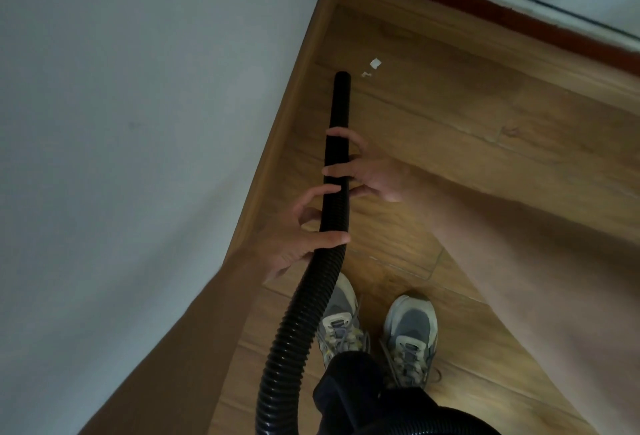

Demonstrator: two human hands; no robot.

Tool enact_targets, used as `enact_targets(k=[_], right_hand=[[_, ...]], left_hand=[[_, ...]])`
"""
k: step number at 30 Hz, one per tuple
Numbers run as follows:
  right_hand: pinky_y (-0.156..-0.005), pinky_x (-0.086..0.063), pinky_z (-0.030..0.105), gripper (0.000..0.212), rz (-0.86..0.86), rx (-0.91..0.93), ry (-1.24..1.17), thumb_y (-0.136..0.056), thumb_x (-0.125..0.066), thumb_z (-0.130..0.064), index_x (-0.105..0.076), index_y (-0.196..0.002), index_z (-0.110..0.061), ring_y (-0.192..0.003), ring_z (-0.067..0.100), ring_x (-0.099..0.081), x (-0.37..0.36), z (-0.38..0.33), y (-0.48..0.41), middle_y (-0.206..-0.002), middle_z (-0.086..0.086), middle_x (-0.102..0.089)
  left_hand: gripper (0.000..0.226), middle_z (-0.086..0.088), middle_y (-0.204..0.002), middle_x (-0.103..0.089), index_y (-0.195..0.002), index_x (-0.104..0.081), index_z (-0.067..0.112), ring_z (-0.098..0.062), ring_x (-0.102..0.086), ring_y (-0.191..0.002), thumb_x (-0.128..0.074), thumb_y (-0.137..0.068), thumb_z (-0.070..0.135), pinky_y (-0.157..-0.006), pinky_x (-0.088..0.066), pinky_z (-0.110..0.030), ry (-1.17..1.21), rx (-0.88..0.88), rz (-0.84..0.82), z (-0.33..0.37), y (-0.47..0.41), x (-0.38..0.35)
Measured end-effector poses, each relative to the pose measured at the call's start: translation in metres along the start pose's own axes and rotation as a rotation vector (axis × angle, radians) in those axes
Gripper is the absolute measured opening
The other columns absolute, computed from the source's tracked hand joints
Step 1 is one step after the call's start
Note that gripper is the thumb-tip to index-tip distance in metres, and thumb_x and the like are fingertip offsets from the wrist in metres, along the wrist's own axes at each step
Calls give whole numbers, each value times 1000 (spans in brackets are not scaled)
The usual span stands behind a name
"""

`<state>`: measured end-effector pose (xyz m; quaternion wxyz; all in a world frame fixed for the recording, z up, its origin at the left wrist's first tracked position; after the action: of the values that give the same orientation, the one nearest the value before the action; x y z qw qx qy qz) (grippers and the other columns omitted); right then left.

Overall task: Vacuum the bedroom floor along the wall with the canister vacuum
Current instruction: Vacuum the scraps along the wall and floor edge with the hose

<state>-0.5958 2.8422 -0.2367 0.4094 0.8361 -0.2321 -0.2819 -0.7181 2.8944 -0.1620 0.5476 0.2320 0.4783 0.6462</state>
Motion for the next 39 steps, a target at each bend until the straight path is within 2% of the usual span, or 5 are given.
enact_targets(k=[17,25,29,34,39], right_hand=[[-80,-60,39,76,61,4,-32,-82,-77,-5,-46,-139,-44,-107,20,-64,44,1,17,-118,9,-63],[-84,-59,41,82,61,49,-27,-78,-80,-3,-44,-140,-43,-109,19,-62,42,-4,8,-121,7,-59],[-85,-60,42,81,93,87,-31,-77,-83,-8,-44,-139,-43,-108,19,-63,34,-9,-2,-120,5,-59],[-72,-60,31,82,99,116,-34,-77,-83,-9,-43,-140,-42,-105,18,-64,19,-19,-16,-122,6,-57],[-74,-61,34,81,64,135,3,-77,-83,-9,-43,-141,-40,-106,21,-63,10,-29,-23,-123,8,-54]], left_hand=[[69,-5,-119,-62,-125,-58,47,-22,-71,-99,-83,-76,6,-85,-59,-52,-96,4,-67,11,-23,-26],[68,-4,-121,-61,-126,-58,46,-23,-71,-101,-83,-76,7,-86,-59,-50,-81,-30,-41,13,-27,-18],[69,-4,-124,-60,-131,-55,43,-24,-69,-103,-81,-78,7,-79,-62,-40,-59,-43,-18,15,-26,-5],[70,-6,-127,-58,-132,-55,43,-24,-68,-104,-81,-78,6,-73,-61,-34,-9,-49,14,17,-26,13],[71,-3,-126,-58,-131,-54,45,-24,-68,-104,-81,-77,7,-75,-61,-37,20,-64,35,17,-26,20]])
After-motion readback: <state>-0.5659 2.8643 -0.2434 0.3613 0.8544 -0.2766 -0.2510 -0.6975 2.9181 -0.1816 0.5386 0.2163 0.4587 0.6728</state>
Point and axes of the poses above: each hand's wrist, its own y-axis away from the middle knuckle, its own x-axis out of the back of the hand, z = x × y, the point moved 8 cm from there along -y, towards the middle knuckle
